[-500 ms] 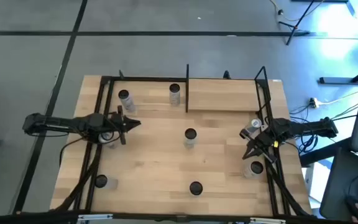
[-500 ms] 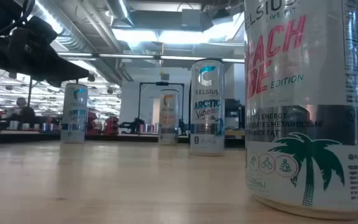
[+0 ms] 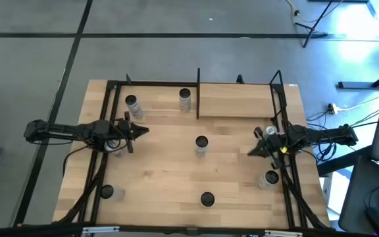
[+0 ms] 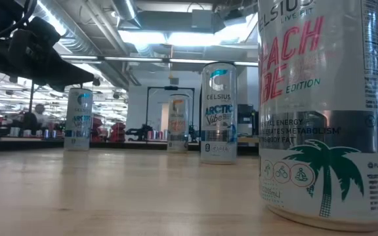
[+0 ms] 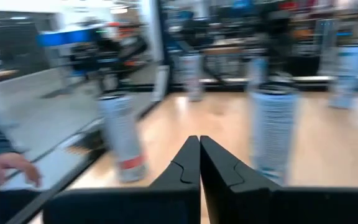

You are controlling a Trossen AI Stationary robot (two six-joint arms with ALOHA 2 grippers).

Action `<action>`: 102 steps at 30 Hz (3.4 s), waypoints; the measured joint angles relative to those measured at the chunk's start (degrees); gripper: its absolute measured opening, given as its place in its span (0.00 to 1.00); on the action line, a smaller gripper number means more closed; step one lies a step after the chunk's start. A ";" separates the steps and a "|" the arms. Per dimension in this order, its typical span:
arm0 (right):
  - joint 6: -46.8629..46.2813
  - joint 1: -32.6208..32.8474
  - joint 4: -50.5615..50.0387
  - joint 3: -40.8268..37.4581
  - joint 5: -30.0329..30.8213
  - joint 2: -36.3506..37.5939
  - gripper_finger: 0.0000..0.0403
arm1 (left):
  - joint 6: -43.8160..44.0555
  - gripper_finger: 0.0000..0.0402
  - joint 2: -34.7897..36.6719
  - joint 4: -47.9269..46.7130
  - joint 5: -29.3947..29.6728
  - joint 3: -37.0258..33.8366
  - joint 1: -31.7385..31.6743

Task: Place canned beverage on shelf
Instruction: Put the bottom blue-white soda can on the shelf

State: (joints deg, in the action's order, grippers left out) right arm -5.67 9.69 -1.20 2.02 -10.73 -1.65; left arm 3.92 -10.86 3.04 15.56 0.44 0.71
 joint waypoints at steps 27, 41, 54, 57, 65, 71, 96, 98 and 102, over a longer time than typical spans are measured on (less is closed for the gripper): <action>0.40 0.04 2.45 -0.04 9.81 0.00 0.00 | 1.56 0.03 -0.01 6.00 1.28 0.01 0.04; 1.92 0.00 17.67 0.07 26.47 -7.95 0.00 | -2.42 0.03 -2.60 27.35 -0.18 -0.01 -2.01; 2.62 0.04 25.42 12.80 29.21 -37.78 0.00 | -7.21 0.03 -25.51 40.46 -10.04 5.79 -4.83; 2.61 0.04 25.53 16.88 31.69 -44.43 0.01 | -7.32 0.03 -30.98 42.22 -11.94 7.51 -4.83; 2.51 0.04 24.98 26.71 29.62 -59.85 0.27 | -7.73 0.03 -40.33 42.74 -13.60 11.81 -4.29; 1.89 0.04 13.60 37.03 26.10 -67.45 0.60 | -4.50 0.03 -41.74 42.34 -13.78 11.83 -4.06; -2.29 0.04 3.93 46.30 27.29 -78.32 0.95 | -5.60 0.03 -41.63 43.92 -12.59 11.83 -0.24; -2.97 0.04 4.50 46.28 27.08 -80.23 0.94 | -5.60 0.03 -41.63 43.92 -12.03 11.83 -0.24; -4.55 0.05 5.21 46.25 27.19 -83.36 0.93 | -5.60 0.03 -41.63 43.92 -11.81 11.83 -0.26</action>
State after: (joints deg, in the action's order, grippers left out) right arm -10.22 9.75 4.01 48.27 16.46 -85.01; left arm -1.67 -52.49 46.96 3.75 12.27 0.45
